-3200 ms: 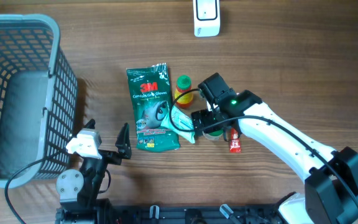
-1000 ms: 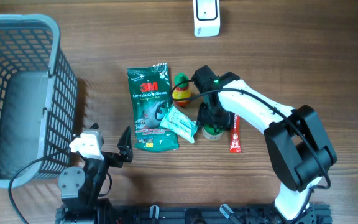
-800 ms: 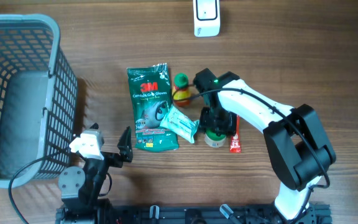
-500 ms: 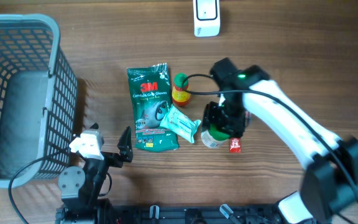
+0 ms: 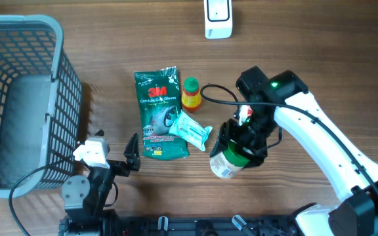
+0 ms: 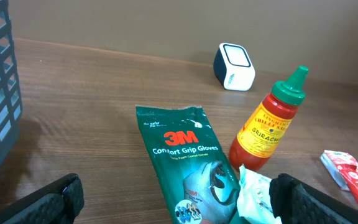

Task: Scan the item barcode
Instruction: 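Lift the jar and hold its label up to the white scanner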

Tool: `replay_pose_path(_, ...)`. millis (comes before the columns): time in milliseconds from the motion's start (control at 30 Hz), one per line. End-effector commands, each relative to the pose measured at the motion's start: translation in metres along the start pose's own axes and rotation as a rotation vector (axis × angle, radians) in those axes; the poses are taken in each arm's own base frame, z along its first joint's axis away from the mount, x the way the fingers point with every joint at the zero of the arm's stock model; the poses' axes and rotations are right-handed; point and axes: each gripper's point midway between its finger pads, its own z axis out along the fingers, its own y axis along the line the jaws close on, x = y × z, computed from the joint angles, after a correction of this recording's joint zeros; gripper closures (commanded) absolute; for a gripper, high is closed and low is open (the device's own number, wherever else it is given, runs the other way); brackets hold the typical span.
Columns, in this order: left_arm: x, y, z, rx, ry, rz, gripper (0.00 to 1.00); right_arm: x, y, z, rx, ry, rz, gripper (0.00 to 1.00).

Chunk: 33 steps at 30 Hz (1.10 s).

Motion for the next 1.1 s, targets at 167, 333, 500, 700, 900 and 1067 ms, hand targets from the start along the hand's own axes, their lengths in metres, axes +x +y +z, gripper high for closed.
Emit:
replay_pose_path(167, 0.002, -0.003, 0.000, 0.017, 0.001, -0.004, 0.00, 0.040, 0.004, -0.032, -0.105, -0.111, -0.089, 0.40)
replay_pose_path(333, 0.002, -0.003, 0.000, 0.017, 0.001, -0.004, 0.00, 0.008, -0.005, -0.059, -0.082, -0.431, -0.029, 0.40)
replay_pose_path(500, 0.002, -0.003, 0.000, 0.017, 0.001, -0.004, 0.00, -0.065, -0.014, -0.123, -0.011, -0.954, 0.094, 0.40)
replay_pose_path(700, 0.002, -0.003, 0.000, 0.017, 0.001, -0.004, 0.00, -0.119, 0.002, -0.164, 0.012, -1.237, 0.126, 0.44)
replay_pose_path(900, 0.002, -0.003, 0.000, 0.017, 0.002, -0.004, 0.00, -0.185, 0.034, -0.161, 0.081, -1.333, 0.022, 0.48)
replay_pose_path(1067, 0.002, -0.003, 0.000, 0.017, 0.002, -0.004, 0.00, -0.227, 0.077, -0.170, 0.117, -1.445, -0.227, 0.62)
